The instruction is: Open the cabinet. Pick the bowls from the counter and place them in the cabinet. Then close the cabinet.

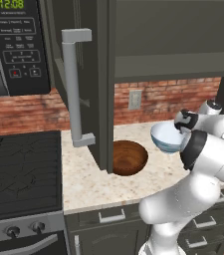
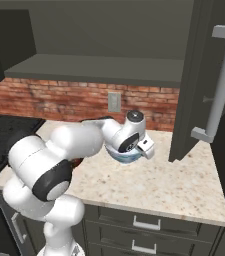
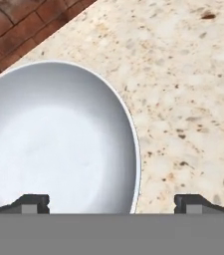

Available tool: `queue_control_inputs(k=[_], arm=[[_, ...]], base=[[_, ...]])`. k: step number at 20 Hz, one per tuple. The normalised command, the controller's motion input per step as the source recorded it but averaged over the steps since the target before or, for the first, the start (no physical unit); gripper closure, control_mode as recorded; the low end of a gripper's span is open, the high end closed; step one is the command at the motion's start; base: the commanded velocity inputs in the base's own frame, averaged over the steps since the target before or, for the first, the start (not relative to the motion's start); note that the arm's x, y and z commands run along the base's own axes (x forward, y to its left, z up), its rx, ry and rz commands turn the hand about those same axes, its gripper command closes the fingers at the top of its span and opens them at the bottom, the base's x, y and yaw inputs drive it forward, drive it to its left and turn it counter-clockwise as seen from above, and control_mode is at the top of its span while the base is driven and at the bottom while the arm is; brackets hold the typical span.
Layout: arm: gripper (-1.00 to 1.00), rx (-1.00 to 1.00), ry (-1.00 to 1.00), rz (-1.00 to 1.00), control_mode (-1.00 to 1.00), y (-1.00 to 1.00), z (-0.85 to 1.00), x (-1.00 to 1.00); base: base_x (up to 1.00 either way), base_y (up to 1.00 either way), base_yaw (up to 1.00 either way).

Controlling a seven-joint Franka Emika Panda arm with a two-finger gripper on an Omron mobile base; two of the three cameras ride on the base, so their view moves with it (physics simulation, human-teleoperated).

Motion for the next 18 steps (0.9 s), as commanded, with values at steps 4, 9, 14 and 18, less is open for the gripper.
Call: queue_control_inputs(k=[4,9,14,18], arm=[[-1.0,0.0,0.03,0.0,-1.0,0.0,-0.34,0.28],[-1.0,0.0,0.03,0.0,-1.0,0.0,-0.29,0.26],[1.0,0.0,0.04,0.0,-1.0,0.0,-0.27,0.19],[1.0,0.0,0.03,0.0,-1.0,0.0,-0.15,0.03]], base=[[0.0,0.0,0.0],[0.0,0.0,0.0],[0.0,0.0,0.0],[0.0,0.0,0.0]])
